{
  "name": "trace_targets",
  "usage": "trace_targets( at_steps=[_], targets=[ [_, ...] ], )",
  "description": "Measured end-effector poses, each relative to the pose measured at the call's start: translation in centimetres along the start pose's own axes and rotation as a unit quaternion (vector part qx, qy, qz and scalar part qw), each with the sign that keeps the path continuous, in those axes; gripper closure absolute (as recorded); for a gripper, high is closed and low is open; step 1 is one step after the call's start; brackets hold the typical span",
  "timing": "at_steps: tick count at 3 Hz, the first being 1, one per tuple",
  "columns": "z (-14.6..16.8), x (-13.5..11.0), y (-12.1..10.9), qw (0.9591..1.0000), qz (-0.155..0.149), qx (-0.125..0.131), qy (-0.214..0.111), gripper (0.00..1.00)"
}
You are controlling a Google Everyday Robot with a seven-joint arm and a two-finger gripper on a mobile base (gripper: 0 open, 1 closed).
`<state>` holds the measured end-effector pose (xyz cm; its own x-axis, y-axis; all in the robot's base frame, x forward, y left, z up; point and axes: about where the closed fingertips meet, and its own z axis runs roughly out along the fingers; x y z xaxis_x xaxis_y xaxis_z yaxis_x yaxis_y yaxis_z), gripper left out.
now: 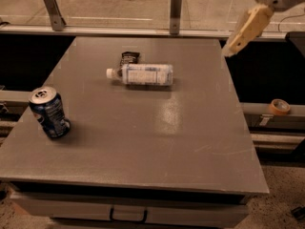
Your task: Knock blue plastic bottle over
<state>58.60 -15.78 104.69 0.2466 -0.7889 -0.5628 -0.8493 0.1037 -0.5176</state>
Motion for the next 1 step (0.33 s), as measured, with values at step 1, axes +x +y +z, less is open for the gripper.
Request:
trace_targets(
  at_steps=[1],
  targets=[
    [-0.05,0.41,-0.2,0.9999,-0.003,0.003,0.01,0.0]
  ],
)
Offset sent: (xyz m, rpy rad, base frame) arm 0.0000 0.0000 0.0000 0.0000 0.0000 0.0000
